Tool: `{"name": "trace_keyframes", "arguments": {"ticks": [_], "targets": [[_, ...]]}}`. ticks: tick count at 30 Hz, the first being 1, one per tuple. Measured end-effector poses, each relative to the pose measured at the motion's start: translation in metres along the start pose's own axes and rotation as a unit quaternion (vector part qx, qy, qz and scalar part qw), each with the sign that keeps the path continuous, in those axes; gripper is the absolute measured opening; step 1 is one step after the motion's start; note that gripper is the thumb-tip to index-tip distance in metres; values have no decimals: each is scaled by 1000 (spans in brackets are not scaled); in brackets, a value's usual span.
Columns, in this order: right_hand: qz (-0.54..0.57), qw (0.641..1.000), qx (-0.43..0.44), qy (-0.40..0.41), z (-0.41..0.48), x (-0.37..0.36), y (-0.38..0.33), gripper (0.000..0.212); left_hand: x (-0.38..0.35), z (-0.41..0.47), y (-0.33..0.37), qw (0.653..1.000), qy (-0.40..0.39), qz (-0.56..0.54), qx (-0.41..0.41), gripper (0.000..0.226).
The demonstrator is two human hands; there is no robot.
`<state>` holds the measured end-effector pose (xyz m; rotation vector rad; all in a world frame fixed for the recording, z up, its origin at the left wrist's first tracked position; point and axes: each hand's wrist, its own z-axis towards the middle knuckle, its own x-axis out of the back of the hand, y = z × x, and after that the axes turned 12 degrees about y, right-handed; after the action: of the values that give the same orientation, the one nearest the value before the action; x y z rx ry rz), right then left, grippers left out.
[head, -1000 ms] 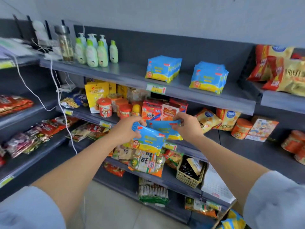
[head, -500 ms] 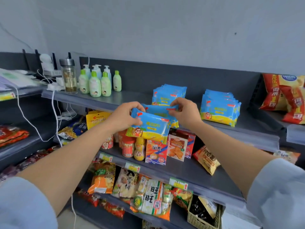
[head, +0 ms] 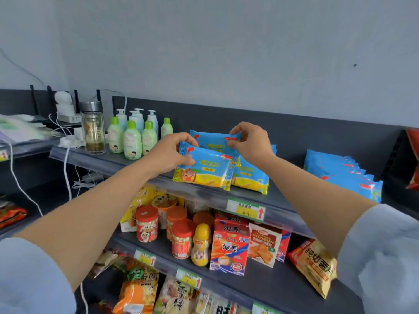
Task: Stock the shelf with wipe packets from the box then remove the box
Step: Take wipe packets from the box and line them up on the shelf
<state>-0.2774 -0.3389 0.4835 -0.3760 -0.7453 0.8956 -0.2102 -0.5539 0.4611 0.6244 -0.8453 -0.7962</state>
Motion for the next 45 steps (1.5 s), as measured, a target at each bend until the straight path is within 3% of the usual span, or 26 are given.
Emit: {"name": "trace_keyframes", "arguments": {"ticks": [15, 29, 35, 45], "targets": [[-92, 995, -50, -6, 89, -131, 7, 17, 35, 126, -108, 999, -29, 26, -7, 34], [-199, 973, -89, -75, 156, -195, 64, 17, -8, 199, -170, 996, -90, 21, 10, 32], [-294, 940, -56, -164, 184, -201, 79, 21, -29, 225, -181, 993, -87, 74, -3, 27], [-362, 917, 7, -168, 201, -213, 100, 17, -52, 249, -190, 983, -20, 177, -47, 28]]}}
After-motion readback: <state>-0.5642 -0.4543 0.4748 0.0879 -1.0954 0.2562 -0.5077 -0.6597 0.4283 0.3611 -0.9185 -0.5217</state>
